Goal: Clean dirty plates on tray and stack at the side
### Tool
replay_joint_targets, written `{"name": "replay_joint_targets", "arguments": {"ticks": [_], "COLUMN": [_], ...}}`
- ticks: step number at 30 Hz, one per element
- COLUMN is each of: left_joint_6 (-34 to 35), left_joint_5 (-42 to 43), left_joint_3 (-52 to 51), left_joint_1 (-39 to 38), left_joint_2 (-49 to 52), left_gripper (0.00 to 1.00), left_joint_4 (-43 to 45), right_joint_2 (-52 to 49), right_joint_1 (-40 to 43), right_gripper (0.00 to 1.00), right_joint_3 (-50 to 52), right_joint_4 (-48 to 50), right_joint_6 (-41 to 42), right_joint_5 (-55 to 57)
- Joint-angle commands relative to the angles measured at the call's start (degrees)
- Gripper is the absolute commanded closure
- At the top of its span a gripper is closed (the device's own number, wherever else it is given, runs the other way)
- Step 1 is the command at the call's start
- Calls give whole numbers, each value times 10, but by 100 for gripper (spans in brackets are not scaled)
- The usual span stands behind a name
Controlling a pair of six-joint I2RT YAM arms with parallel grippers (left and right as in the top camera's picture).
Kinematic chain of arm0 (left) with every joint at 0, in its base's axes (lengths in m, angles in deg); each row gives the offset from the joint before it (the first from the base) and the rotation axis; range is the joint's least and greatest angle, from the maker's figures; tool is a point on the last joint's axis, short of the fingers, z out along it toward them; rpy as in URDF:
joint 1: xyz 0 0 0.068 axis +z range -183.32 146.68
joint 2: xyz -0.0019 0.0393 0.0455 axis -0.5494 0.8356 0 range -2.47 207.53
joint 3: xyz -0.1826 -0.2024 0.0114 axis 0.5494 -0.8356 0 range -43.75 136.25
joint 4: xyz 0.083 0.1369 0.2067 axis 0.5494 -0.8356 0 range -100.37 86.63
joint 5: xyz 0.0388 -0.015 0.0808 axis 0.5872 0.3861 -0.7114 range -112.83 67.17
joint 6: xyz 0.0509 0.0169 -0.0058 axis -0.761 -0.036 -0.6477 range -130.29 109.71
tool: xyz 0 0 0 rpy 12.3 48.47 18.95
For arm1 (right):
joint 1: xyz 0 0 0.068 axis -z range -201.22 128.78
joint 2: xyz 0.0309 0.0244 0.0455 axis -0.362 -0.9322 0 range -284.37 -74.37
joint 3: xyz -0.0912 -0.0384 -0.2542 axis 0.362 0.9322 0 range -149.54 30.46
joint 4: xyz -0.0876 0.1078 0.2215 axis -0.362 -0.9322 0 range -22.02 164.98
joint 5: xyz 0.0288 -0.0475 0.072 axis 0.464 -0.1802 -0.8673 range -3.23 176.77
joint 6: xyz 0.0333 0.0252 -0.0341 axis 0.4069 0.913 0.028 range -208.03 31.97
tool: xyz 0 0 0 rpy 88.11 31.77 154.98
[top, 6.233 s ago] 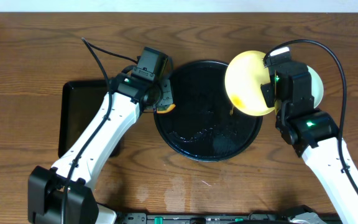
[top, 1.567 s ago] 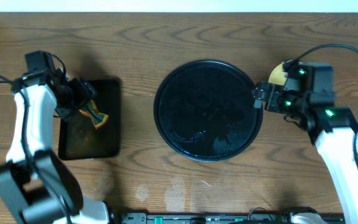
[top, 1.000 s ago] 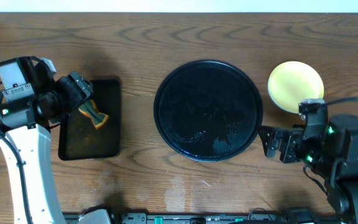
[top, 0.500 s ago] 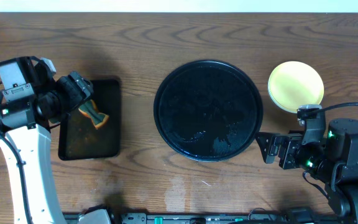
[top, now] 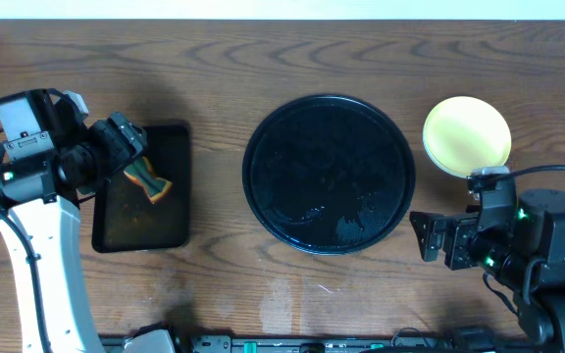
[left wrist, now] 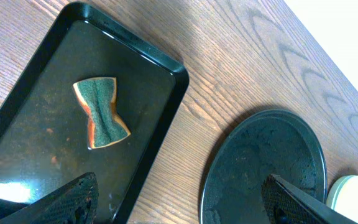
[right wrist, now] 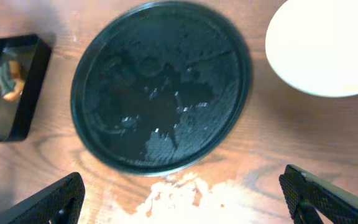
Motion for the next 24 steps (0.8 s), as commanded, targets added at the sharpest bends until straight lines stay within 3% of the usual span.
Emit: {"name": "replay_joint_targets", "arguments": {"ticks": [1,15,24], "left_joint_6": [-4,-4,-4], "left_joint_5": [3,3,3], "left_joint_3": [9,9,9], "left_joint_1": [-1,-1,-1], "left_joint_2": [1,1,1], "left_gripper": [15,15,15], "left_joint_4": [-2,-2,-2], "right_joint_2": [47,319,416], "right_joint_1": [-5,-5,2], "right_gripper": [1,1,1], "right_joint_3": [33,384,525], "right_joint_4": [26,380,558], "right_joint_6": [-20,-38,-49], "right_joint_5": [35,29,30]}}
